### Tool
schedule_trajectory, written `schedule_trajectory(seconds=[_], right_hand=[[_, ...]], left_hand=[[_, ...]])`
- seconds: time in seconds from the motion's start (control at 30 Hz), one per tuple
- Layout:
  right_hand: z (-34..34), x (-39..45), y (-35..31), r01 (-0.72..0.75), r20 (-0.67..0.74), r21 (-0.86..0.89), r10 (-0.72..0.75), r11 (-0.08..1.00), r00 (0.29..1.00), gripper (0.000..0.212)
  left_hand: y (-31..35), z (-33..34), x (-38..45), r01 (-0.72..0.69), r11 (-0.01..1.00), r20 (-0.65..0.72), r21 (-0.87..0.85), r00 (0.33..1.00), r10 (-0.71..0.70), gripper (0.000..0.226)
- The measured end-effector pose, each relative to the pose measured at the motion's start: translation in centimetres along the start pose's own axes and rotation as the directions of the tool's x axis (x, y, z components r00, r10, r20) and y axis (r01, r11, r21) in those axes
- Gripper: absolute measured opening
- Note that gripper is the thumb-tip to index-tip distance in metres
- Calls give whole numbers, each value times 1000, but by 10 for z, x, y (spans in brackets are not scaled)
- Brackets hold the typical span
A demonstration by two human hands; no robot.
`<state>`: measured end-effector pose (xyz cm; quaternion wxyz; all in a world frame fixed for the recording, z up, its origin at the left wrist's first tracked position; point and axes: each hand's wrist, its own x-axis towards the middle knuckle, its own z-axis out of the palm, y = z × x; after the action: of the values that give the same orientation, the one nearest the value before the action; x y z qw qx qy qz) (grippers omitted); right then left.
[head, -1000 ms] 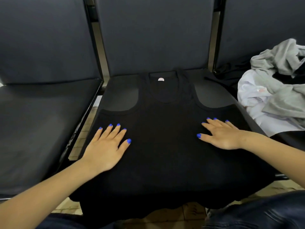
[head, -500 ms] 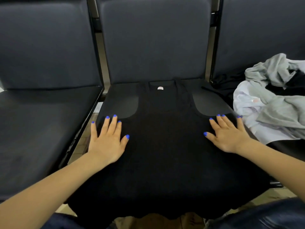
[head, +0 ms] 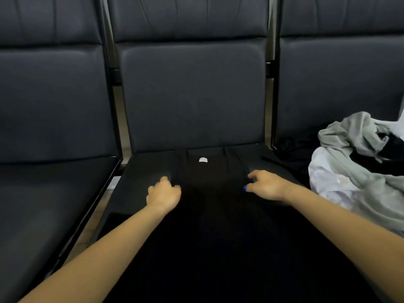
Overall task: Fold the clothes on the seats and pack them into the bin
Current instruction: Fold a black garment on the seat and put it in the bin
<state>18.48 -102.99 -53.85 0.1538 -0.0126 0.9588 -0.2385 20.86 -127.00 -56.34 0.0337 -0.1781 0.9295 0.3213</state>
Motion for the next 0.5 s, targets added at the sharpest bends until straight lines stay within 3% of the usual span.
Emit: schedule_trajectory(seconds=[0.1,0.27,0.37,0.5], right_hand=[[0,41,1,-16,-102,142,31,990,994,55],[-12,120,-1,43,-303,219,26,975,953,46],[-27,162,-7,69,-233,194,-22,979,972,43],[-44,184,-22,44,-26,37,-43,998,999,27]], left_hand=[[3,3,45,2,999,-107,-51,994,-7,53],[16,1,109,-55,992,-198,117,977,78,50],[26,-7,146,-118,958,-175,262,970,168,45],[32,-15,187,-126,931,-5,343,991,136,32]])
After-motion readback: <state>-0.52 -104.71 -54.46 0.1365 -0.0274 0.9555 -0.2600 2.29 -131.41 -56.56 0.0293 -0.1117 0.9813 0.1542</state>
